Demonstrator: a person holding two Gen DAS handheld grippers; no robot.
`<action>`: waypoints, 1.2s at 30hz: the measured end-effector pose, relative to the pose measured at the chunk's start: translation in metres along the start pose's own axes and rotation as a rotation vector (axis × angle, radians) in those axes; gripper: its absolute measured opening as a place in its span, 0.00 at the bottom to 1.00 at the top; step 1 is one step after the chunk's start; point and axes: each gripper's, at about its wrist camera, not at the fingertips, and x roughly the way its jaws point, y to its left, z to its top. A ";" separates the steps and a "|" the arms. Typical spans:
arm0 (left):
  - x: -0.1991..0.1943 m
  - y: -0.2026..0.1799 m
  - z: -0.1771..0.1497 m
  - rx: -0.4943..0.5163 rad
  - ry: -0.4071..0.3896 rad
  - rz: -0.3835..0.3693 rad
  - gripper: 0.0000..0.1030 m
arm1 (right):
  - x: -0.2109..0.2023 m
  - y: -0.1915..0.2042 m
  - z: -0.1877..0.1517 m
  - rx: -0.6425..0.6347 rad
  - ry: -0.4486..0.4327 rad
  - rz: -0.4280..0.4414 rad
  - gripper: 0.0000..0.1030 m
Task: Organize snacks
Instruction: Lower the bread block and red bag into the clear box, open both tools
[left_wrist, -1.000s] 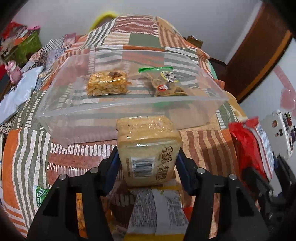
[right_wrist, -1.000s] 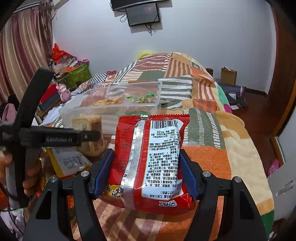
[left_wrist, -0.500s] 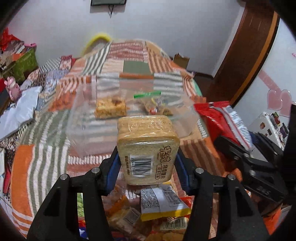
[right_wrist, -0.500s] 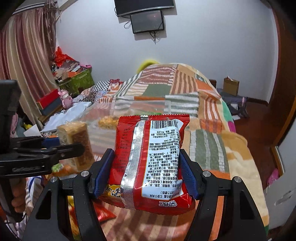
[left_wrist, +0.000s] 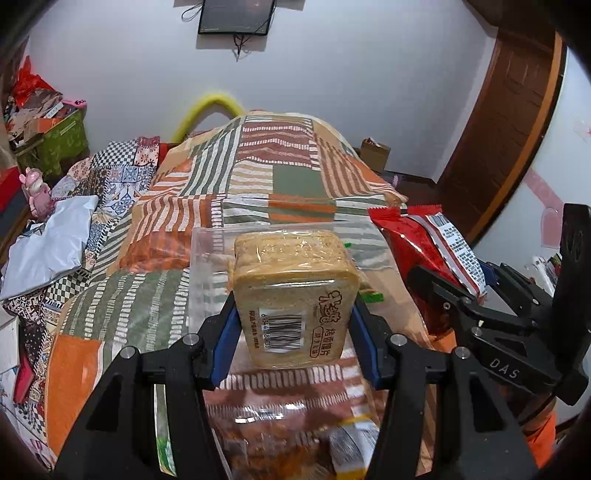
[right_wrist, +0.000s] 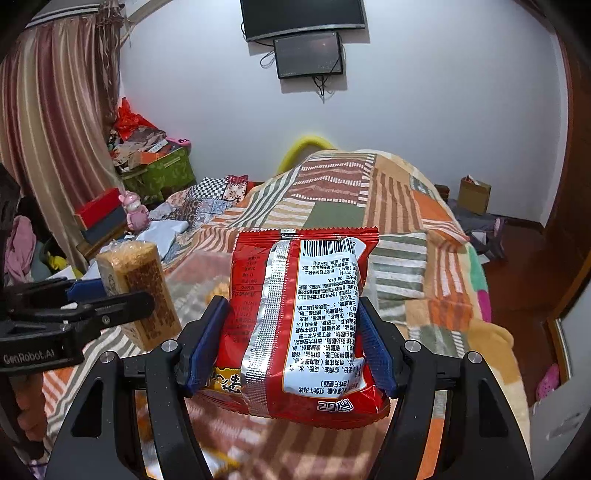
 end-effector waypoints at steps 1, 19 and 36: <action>0.005 0.003 0.002 -0.006 0.007 -0.002 0.53 | 0.007 0.000 0.002 0.001 0.007 -0.003 0.64; 0.090 0.023 0.010 0.008 0.125 0.067 0.53 | 0.086 0.004 -0.009 -0.019 0.185 0.000 0.64; 0.081 0.021 0.006 0.011 0.151 0.056 0.54 | 0.066 -0.001 -0.011 -0.027 0.207 -0.007 0.66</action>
